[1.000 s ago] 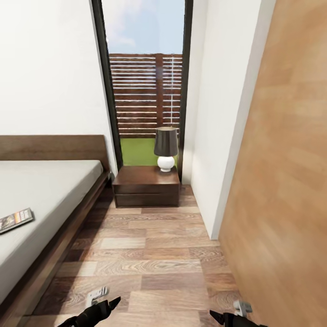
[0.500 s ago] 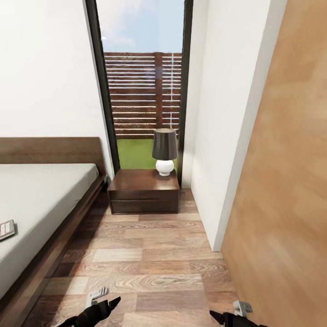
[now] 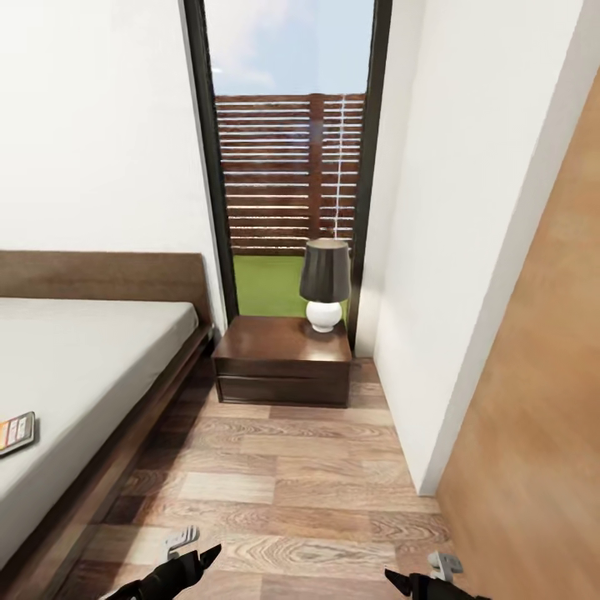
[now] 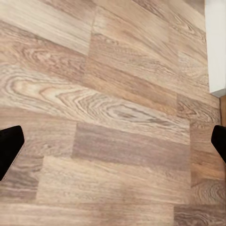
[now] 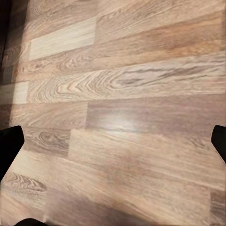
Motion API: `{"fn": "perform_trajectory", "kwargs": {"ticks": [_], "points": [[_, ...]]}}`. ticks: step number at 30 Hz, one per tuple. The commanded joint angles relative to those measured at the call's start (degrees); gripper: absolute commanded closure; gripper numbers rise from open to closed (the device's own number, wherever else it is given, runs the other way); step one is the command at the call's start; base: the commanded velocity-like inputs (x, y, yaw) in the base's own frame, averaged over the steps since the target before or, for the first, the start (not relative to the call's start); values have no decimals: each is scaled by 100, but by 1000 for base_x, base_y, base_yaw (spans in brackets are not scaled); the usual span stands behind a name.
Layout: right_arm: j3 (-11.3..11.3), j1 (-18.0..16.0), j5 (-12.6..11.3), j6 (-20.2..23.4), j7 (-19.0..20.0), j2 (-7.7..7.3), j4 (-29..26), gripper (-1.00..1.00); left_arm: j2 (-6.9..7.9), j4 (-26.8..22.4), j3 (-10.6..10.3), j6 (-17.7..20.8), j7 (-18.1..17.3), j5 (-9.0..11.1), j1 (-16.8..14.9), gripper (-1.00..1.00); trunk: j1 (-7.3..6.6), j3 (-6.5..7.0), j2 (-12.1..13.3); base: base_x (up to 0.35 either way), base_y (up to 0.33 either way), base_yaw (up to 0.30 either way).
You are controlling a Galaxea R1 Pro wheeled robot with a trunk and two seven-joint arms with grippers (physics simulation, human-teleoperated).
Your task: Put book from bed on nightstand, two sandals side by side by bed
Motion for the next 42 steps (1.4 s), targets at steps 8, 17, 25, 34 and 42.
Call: {"fn": "perform_trajectory", "kwargs": {"ticks": [8, 17, 25, 34, 42], "points": [[-13, -3, -10, 0, 23, -2, 5, -100, 1, 5, 5, 24, -18, 52, -4, -100, 2, -6, -2, 312, 0, 15], [-13, -3, -10, 0, 23, -1, 5, -100, 1, 5, 5, 24, -18, 52, -4, -100, 2, -6, -2, 312, -40, 0], [-13, -3, -10, 0, 23, -1, 5, -100, -6, 5, -1, 24, 23, 52, -4, -100, 2, -6, -2, 311, -10, 0], [-13, -3, -10, 0, 23, -1, 5, -100, -6, 5, -4, 24, 184, 44, -4, -100, 2, -6, -2, 309, -97, 0], [-13, -3, -10, 0, 23, -1, 5, -100, -8, 5, -4, 24, 193, 43, -4, -100, 2, -6, -2, 308, -93, 41]]}}
